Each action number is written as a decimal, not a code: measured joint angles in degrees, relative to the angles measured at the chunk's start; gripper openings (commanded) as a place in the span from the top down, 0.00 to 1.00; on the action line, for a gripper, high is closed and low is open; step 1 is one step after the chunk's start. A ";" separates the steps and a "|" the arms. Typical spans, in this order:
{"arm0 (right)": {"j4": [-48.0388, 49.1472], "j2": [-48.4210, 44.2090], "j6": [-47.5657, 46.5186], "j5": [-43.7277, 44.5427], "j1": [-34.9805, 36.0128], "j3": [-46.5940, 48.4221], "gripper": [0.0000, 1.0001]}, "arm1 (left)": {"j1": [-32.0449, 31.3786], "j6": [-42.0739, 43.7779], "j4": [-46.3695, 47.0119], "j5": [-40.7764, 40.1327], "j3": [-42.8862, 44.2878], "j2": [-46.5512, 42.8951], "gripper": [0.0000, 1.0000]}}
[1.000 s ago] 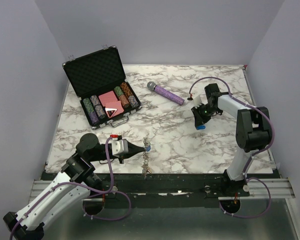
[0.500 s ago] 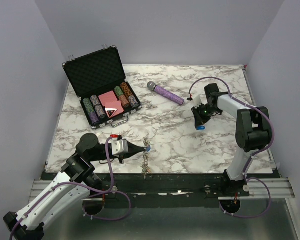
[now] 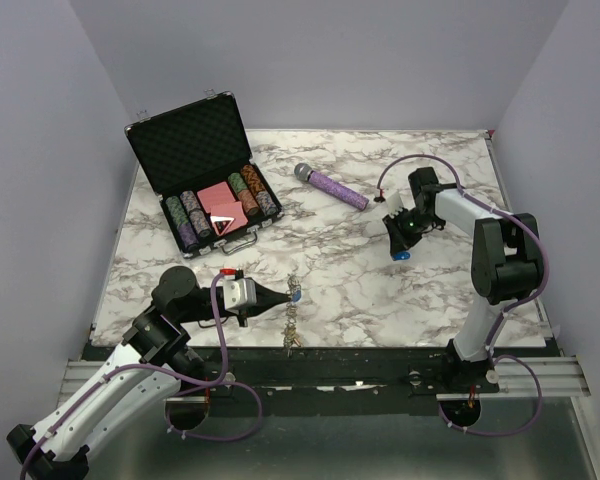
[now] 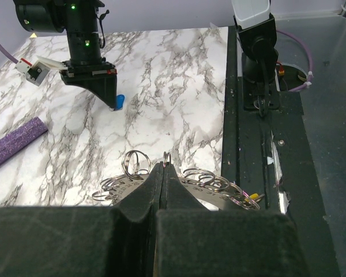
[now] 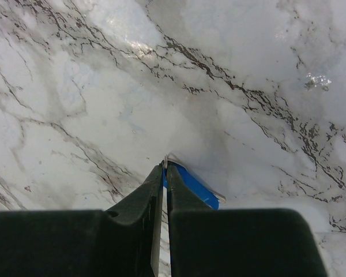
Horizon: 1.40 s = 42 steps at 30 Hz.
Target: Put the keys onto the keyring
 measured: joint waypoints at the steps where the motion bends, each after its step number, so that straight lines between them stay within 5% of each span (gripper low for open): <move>1: -0.07 0.00 0.00 0.00 0.00 0.09 0.86 | 0.00 0.00 0.00 0.02 0.00 0.00 1.00; 23: -0.15 0.50 0.00 0.48 0.37 0.52 0.87 | 0.00 0.00 -0.02 0.02 0.00 0.07 1.00; 31: -0.17 0.55 0.00 0.59 0.46 0.63 0.99 | 0.04 0.00 -0.02 0.02 0.00 0.07 1.00; 42: -1.14 0.52 -0.70 -1.38 0.63 0.63 1.00 | 0.04 0.11 0.02 0.00 0.00 0.04 1.00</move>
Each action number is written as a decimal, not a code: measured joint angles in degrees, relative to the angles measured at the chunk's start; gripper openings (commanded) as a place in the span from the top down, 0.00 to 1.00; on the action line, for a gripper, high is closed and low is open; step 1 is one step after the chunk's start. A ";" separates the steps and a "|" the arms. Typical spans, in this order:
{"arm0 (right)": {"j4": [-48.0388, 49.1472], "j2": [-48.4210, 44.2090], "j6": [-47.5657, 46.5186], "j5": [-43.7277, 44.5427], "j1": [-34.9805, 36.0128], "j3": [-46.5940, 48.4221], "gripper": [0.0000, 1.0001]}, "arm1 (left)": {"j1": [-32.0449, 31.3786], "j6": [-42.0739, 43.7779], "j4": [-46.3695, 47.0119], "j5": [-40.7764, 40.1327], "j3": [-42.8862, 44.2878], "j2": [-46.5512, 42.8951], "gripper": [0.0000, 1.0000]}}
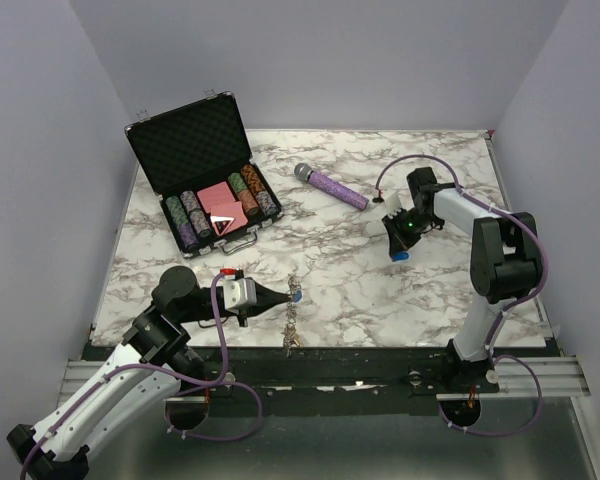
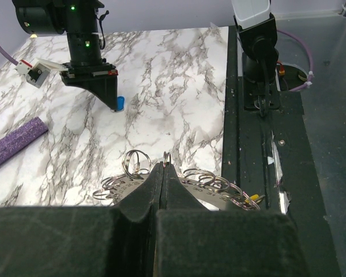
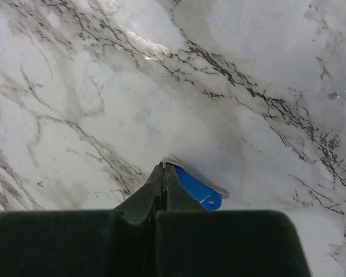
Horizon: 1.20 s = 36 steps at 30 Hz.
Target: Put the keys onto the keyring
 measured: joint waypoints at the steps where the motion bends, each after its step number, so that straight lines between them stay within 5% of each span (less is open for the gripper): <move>1: -0.20 -0.11 -0.24 -0.85 0.00 0.00 1.00 | 0.00 0.02 0.02 -0.02 0.00 0.00 1.00; 19: -12.09 -16.87 -15.37 -23.17 0.00 18.93 1.00 | 0.33 -6.99 23.96 -4.13 -1.86 -1.03 1.00; 28: -1.46 -35.50 -16.44 -43.89 1.57 5.27 1.00 | 0.33 -7.69 31.26 -5.05 -0.98 2.97 1.00; 36: 1.29 -38.86 -24.52 -47.34 13.75 -1.79 1.00 | 0.37 -7.04 43.15 -4.90 -5.22 3.78 1.00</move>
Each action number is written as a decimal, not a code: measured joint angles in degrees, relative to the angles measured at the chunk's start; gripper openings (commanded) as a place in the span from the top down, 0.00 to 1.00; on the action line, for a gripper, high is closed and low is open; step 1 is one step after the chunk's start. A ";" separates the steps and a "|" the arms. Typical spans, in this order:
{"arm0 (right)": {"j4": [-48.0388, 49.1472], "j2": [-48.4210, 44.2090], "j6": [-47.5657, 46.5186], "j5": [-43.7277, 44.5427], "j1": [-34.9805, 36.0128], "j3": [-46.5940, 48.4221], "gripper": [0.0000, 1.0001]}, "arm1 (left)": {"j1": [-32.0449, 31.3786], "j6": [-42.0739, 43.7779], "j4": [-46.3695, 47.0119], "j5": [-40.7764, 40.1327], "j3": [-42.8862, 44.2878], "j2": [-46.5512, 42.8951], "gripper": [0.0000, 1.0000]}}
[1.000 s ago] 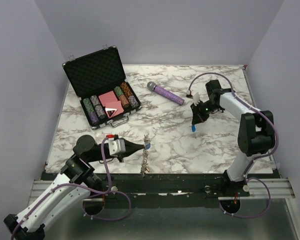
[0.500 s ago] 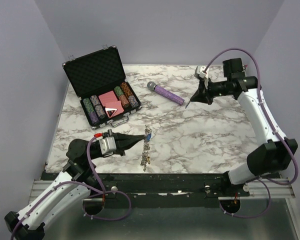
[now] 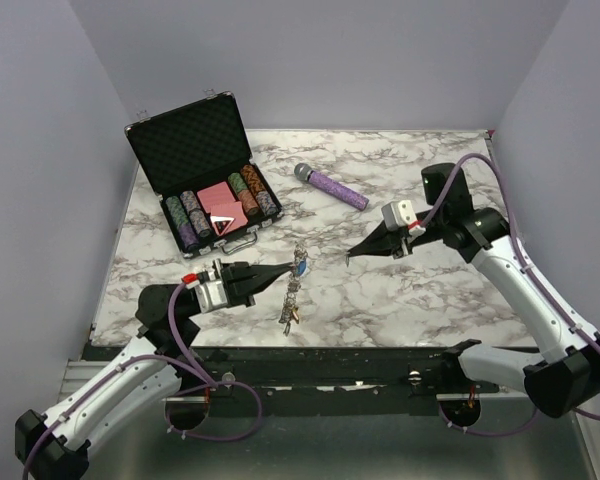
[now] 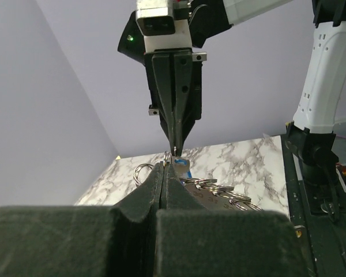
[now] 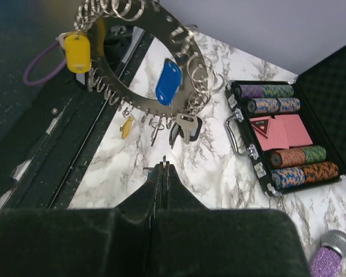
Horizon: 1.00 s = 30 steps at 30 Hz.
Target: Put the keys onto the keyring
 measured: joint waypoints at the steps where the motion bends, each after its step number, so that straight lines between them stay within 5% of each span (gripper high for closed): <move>1: 0.96 -0.39 -0.61 0.00 0.42 -1.22 1.00 | 0.00 -0.35 0.92 0.04 -0.46 0.57 1.00; 12: 11.28 -3.17 -1.31 0.11 5.99 -8.13 1.00 | 0.00 -2.38 6.60 0.02 -5.22 3.85 1.00; 30: 27.96 -7.19 21.94 7.93 13.75 -13.64 1.00 | 0.00 -2.01 11.63 0.42 -5.99 13.20 1.00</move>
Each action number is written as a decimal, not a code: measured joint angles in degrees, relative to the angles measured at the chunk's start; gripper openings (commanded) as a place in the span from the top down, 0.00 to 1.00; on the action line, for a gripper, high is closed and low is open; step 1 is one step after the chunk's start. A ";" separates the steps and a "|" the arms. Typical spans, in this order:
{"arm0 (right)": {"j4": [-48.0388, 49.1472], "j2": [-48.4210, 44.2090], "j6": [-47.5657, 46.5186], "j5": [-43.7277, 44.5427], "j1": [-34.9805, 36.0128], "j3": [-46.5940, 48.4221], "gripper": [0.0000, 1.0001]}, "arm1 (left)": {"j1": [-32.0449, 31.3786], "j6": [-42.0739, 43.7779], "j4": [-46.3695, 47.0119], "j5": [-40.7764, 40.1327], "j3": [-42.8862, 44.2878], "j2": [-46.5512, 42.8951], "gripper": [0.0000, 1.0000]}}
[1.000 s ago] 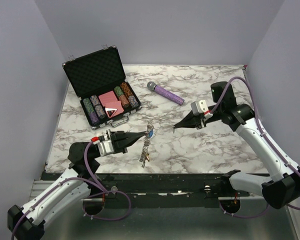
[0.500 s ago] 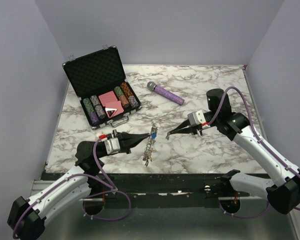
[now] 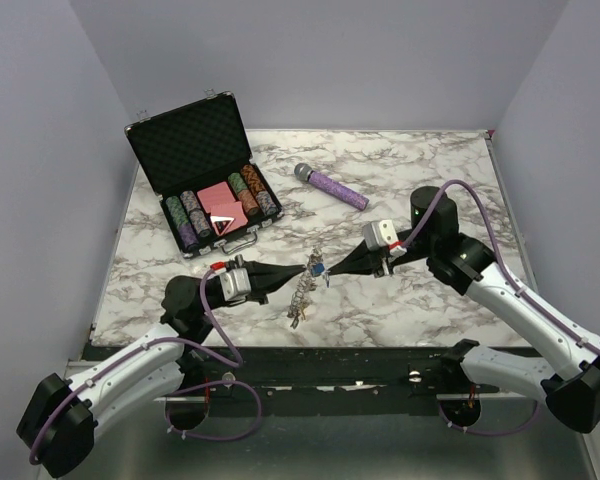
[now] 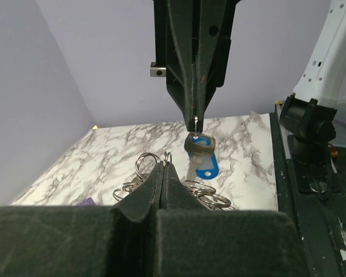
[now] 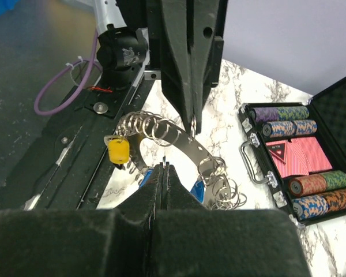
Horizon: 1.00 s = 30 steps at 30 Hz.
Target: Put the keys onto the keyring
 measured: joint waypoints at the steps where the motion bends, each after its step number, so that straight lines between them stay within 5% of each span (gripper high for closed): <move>1: 0.52 0.00 1.01 0.59 0.17 -0.07 1.00 | 0.00 -0.98 1.11 -0.02 -0.26 0.00 1.00; 11: 5.31 0.04 10.97 4.90 3.98 -0.63 1.00 | 0.00 -12.70 13.92 -1.49 -5.14 0.50 1.00; 30: 9.49 2.58 18.32 12.09 7.50 -0.98 1.00 | 0.00 -14.56 14.78 -1.75 -5.92 -0.07 1.00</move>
